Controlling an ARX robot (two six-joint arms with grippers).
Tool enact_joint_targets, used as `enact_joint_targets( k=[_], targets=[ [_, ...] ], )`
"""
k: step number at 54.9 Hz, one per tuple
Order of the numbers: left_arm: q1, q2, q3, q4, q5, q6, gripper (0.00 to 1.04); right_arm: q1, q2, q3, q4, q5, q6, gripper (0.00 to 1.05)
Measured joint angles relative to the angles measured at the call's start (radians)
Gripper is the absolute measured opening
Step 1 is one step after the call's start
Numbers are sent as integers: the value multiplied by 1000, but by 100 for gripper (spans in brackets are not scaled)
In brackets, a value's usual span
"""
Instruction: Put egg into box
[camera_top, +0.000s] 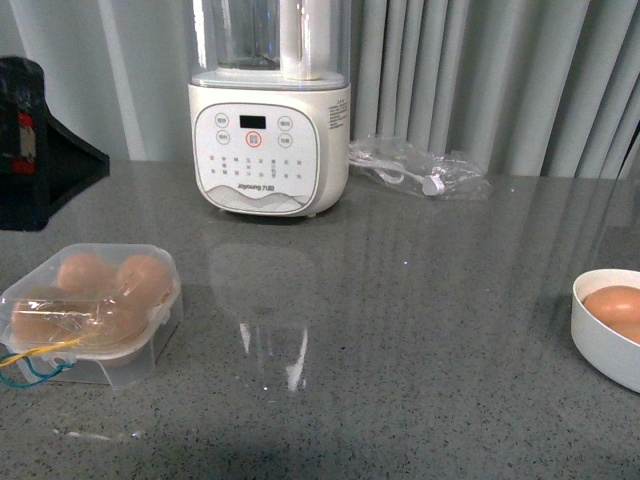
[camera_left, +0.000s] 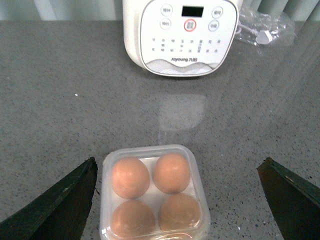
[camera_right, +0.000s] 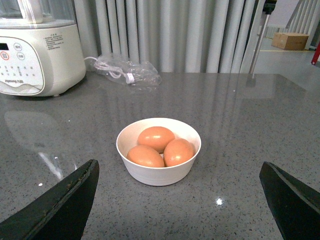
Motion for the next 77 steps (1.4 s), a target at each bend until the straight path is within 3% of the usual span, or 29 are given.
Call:
enact_joint_targets(
  k=[8, 22, 34, 46, 53, 55, 58, 60, 64, 77],
  targets=[
    [10, -72, -35, 9, -122, 95, 98, 0, 0, 0, 0, 0, 0, 97],
    [68, -299, -230, -15, -167, 242, 98, 0, 0, 0, 0, 0, 0, 97],
    [223, -563, -388, -184, -50, 274, 98, 0, 0, 0, 0, 0, 0, 97],
    [492, -781, -428, -342, 135, 296, 98, 0, 0, 0, 0, 0, 0, 97],
    [606, -836, -438, -400, 209, 300, 98, 0, 0, 0, 0, 0, 0, 97],
    [644, -858, -457, -365, 259, 278, 95, 0, 0, 0, 0, 0, 0, 97],
    [681, -906, -521, -225, 428, 177, 84, 0, 0, 0, 0, 0, 0, 97],
    [665, -944, -545, -178, 454, 119, 75, 0, 0, 0, 0, 0, 0, 97],
    [586, -998, -558, -187, 401, 52, 58, 0, 0, 0, 0, 0, 0, 97],
    [421, -1064, -588, -228, 240, 17, 19, 0, 0, 0, 0, 0, 0, 97]
  ],
)
